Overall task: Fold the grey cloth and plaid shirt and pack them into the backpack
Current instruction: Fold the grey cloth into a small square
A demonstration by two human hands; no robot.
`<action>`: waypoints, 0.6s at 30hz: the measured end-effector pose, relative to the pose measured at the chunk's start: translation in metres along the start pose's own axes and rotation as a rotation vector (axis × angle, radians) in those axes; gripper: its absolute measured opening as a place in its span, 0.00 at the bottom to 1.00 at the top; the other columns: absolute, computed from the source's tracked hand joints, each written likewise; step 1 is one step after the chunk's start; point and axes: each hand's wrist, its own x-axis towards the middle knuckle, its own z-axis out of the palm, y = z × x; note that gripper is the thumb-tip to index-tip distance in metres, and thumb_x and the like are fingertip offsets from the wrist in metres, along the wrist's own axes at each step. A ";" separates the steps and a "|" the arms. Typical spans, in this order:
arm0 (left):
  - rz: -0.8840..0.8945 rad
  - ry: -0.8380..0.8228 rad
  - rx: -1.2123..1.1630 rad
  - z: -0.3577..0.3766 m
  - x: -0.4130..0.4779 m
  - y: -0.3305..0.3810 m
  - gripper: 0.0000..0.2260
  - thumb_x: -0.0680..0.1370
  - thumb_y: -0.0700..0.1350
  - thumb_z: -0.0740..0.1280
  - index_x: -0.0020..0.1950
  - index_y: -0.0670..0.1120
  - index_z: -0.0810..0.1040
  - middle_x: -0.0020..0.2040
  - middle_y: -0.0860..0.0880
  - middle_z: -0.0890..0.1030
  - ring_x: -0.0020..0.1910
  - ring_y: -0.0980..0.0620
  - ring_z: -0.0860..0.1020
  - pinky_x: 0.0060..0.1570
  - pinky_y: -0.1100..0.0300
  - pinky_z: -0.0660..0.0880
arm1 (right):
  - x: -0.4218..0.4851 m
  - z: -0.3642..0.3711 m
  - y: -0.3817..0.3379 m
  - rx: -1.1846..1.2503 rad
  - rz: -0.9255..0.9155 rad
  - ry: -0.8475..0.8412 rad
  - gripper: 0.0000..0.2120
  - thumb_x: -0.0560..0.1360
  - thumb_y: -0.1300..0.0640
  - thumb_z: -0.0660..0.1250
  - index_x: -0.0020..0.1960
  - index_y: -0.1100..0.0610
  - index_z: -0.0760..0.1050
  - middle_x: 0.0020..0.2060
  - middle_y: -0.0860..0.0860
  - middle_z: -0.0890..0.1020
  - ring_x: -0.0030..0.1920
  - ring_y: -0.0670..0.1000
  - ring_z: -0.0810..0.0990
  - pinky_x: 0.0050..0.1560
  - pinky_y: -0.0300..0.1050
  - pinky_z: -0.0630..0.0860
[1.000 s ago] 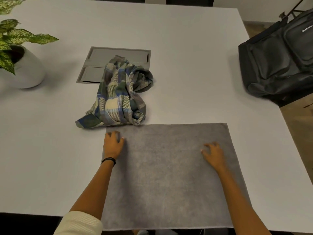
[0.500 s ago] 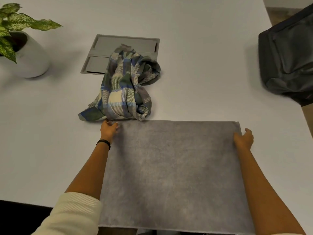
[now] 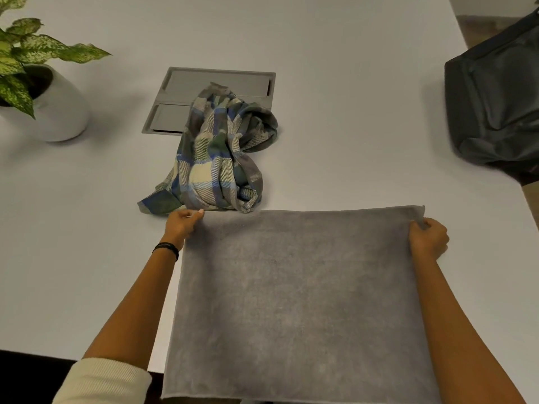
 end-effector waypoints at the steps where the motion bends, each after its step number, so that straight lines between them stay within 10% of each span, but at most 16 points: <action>1: 0.028 -0.013 0.039 -0.005 0.001 0.001 0.12 0.77 0.46 0.67 0.34 0.45 0.74 0.40 0.45 0.75 0.42 0.47 0.70 0.42 0.56 0.71 | -0.001 -0.001 -0.001 0.018 -0.013 0.015 0.18 0.72 0.63 0.60 0.27 0.51 0.62 0.26 0.48 0.68 0.35 0.53 0.69 0.45 0.46 0.64; 8: 0.153 0.068 0.182 -0.030 -0.009 0.004 0.15 0.74 0.48 0.70 0.51 0.36 0.81 0.55 0.39 0.80 0.55 0.40 0.76 0.55 0.46 0.74 | -0.016 -0.016 -0.020 0.022 -0.082 0.103 0.12 0.75 0.60 0.67 0.55 0.65 0.78 0.56 0.62 0.76 0.52 0.63 0.78 0.55 0.56 0.76; 15: 0.212 0.109 0.085 -0.044 -0.026 0.011 0.12 0.73 0.46 0.70 0.49 0.38 0.81 0.45 0.39 0.82 0.32 0.51 0.77 0.30 0.67 0.77 | -0.040 -0.045 -0.047 0.015 -0.086 0.136 0.10 0.75 0.61 0.61 0.49 0.64 0.79 0.44 0.63 0.82 0.44 0.63 0.79 0.46 0.51 0.74; 18: 0.257 0.100 0.078 -0.050 -0.032 0.016 0.11 0.74 0.45 0.71 0.49 0.38 0.81 0.44 0.40 0.82 0.32 0.52 0.78 0.34 0.64 0.78 | -0.048 -0.053 -0.052 0.075 -0.090 0.118 0.09 0.74 0.61 0.62 0.47 0.63 0.80 0.38 0.58 0.83 0.39 0.56 0.77 0.46 0.48 0.73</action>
